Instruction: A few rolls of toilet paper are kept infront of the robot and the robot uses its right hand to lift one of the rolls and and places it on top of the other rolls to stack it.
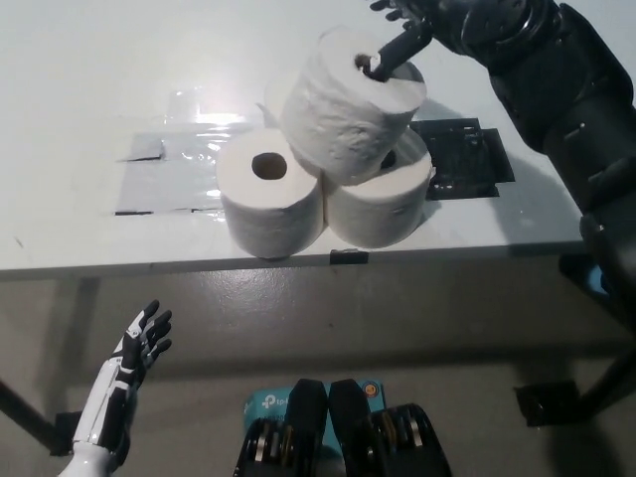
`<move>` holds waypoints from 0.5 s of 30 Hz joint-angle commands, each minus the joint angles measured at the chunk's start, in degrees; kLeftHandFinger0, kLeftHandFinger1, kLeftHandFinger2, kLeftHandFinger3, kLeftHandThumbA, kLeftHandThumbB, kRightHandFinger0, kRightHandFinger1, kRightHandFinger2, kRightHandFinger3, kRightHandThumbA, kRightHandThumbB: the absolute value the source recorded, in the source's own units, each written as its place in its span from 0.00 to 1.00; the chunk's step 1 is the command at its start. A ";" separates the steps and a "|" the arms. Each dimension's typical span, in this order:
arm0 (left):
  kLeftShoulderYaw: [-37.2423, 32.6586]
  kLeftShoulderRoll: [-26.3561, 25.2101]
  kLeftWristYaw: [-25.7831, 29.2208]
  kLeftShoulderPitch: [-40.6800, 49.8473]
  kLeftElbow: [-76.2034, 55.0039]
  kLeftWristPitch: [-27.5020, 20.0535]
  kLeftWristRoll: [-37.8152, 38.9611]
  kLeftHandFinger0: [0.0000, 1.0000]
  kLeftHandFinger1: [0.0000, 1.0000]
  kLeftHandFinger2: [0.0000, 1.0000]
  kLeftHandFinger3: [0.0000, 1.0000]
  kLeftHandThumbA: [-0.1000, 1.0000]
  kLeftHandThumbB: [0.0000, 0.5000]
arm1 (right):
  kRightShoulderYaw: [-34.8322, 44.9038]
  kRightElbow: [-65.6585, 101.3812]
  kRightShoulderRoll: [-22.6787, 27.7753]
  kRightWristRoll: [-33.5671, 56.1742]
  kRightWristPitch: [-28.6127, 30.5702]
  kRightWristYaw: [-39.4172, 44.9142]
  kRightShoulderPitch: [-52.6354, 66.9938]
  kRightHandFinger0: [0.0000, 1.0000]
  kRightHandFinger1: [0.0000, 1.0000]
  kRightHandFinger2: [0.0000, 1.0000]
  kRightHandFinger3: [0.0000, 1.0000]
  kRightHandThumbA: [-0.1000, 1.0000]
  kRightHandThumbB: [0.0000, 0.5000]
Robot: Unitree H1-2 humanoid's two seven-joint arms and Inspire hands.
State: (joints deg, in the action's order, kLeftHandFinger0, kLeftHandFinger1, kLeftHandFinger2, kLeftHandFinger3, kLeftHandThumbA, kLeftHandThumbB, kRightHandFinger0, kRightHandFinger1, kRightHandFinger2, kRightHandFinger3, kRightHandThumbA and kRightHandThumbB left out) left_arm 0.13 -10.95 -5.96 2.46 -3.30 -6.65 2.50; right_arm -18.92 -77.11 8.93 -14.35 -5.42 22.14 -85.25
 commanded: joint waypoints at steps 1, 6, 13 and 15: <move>-0.32 -0.83 -0.89 -1.09 -1.69 -0.16 -0.91 1.00 1.00 1.00 1.00 1.00 0.13 | 0.10 0.89 -0.13 -0.13 1.13 4.10 -7.50 1.00 1.00 1.00 1.00 1.00 0.67; -0.46 -0.86 -1.01 -1.08 -1.75 -0.25 -1.00 1.00 1.00 1.00 1.00 1.00 0.15 | 0.65 1.20 -0.58 0.19 2.24 4.96 -10.48 1.00 1.00 1.00 1.00 1.00 0.61; -0.87 -0.98 -1.27 -1.54 -1.16 0.05 -1.40 1.00 1.00 1.00 1.00 1.00 0.26 | 0.09 -0.76 -1.24 -0.85 -1.25 6.68 -15.57 1.00 1.00 1.00 1.00 1.00 0.63; -0.96 -0.77 -1.27 -1.41 -1.07 -0.21 -1.24 1.00 1.00 1.00 1.00 1.00 0.25 | 0.69 -0.58 -1.24 -0.30 -1.50 6.98 -16.23 1.00 1.00 1.00 1.00 1.00 0.60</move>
State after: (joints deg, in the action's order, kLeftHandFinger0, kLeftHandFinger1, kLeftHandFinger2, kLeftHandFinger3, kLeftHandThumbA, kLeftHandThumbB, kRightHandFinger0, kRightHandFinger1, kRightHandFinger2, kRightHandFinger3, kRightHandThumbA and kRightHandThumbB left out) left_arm -0.34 -10.97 -5.97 1.77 -3.35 -6.19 1.72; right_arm -18.89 -78.00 7.52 -15.00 -5.96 27.24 -95.62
